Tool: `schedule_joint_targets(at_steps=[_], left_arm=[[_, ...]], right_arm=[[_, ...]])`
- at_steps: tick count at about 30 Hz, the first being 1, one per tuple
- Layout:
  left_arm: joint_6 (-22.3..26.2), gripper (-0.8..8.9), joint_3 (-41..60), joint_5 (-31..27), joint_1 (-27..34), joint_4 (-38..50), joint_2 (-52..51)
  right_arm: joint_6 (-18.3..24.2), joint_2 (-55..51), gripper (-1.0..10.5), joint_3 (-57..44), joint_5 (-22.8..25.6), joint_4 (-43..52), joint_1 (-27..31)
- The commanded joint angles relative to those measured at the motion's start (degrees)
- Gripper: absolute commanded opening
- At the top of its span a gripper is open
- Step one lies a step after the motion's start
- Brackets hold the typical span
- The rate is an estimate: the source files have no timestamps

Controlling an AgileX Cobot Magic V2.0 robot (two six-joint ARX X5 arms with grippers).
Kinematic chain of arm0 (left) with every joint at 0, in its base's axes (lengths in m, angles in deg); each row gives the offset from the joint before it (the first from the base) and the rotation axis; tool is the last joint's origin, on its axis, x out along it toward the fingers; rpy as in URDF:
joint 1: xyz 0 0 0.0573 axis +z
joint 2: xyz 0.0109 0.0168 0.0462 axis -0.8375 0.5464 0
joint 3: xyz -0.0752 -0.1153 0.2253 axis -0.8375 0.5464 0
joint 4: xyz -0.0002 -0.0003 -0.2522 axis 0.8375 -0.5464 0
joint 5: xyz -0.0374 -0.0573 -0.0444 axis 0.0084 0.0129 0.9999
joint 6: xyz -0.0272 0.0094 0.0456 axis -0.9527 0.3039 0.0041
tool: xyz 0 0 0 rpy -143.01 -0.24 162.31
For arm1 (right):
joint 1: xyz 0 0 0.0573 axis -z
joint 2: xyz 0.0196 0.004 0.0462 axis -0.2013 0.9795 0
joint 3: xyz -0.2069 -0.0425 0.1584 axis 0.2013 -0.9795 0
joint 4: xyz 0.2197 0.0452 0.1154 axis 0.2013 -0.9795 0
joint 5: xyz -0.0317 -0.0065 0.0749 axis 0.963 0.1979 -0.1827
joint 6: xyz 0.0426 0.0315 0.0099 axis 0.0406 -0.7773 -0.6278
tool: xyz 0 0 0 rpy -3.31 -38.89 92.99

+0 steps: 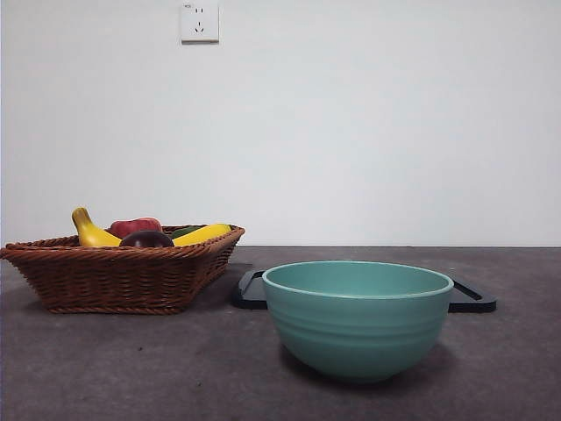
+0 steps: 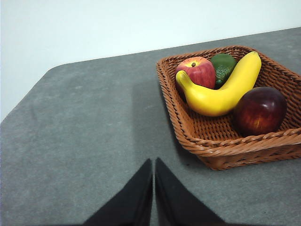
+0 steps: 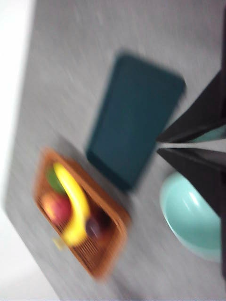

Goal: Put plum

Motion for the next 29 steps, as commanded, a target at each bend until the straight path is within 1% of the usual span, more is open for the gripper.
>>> schedule_joint_targets(at_steps=[1, 3, 5, 6, 9, 13, 19, 24, 29], left_arm=[[-0.4, 0.07, 1.2, -0.2, 0.2, -0.5, -0.1], [-0.4, 0.08, 1.2, -0.2, 0.2, -0.5, -0.1], [-0.4, 0.07, 1.2, -0.2, 0.2, -0.5, -0.1], [-0.4, 0.07, 1.2, -0.2, 0.2, -0.5, -0.1], [-0.4, 0.07, 1.2, -0.2, 0.2, -0.5, -0.1], [-0.4, 0.08, 1.2, -0.2, 0.2, -0.5, -0.1], [-0.4, 0.07, 1.2, -0.2, 0.2, -0.5, -0.1], [-0.4, 0.08, 1.2, -0.2, 0.2, -0.5, -0.1], [-0.4, 0.07, 1.2, -0.2, 0.1, -0.5, -0.1]], right_arm=[[3.6, -4.6, 0.1, -6.4, 0.1, 8.4, 7.6], [3.7, -9.7, 0.1, -13.5, 0.1, 16.0, 12.7], [3.7, -14.9, 0.1, -20.7, 0.6, 22.8, 16.4], [3.7, -17.3, 0.1, -23.8, 1.0, 25.4, 17.6], [3.7, -21.9, 0.1, -29.5, 1.7, 29.2, 19.2], [3.5, -26.7, 0.1, -35.2, 3.1, 30.7, 20.1], [2.3, -30.7, 0.1, -41.2, 5.4, 32.9, 20.1], [1.0, -32.2, 0.1, -44.6, 6.3, 32.4, 20.1], [0.9, -32.2, 0.1, -44.5, 6.6, 29.5, 20.1]])
